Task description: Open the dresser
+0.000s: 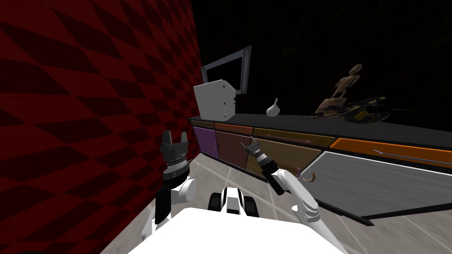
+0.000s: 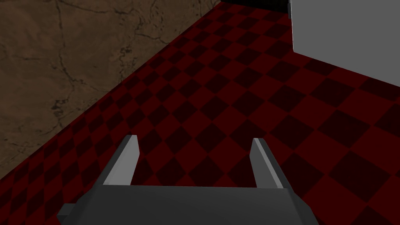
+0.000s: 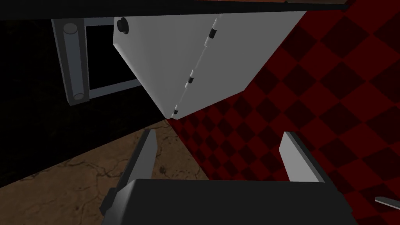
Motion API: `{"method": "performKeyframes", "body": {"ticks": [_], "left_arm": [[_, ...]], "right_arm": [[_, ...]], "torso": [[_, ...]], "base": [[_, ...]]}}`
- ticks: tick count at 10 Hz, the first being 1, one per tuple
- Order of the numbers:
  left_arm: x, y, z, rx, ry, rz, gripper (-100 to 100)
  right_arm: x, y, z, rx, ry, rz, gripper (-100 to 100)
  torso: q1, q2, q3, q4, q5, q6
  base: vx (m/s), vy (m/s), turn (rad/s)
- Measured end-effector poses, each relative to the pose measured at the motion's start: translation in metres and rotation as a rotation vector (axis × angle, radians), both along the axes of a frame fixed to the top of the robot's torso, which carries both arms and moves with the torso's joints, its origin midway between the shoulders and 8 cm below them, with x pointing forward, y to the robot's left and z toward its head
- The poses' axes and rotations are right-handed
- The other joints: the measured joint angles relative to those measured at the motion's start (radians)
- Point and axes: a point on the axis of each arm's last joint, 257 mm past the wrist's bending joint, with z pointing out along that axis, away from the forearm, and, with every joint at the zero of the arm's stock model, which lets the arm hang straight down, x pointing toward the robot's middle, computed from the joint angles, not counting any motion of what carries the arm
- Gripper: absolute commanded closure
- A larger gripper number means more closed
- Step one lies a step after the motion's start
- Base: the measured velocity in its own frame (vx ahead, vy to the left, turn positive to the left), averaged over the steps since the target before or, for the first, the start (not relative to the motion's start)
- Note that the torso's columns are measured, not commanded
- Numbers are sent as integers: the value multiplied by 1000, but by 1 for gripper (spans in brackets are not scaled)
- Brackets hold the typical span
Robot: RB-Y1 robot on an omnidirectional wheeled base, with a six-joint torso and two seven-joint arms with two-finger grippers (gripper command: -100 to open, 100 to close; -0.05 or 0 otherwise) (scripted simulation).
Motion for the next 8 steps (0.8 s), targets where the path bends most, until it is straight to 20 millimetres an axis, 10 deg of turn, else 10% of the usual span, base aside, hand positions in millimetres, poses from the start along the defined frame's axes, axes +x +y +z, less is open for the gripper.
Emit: {"method": "performKeyframes", "body": {"ticks": [8], "left_arm": [[0,0,0,0,0,0,0]], "right_arm": [[20,8,-22,-370,-110,-69,-100]], "torso": [[0,-1,0,0,0,0]], "base": [[60,8,-19]]}}
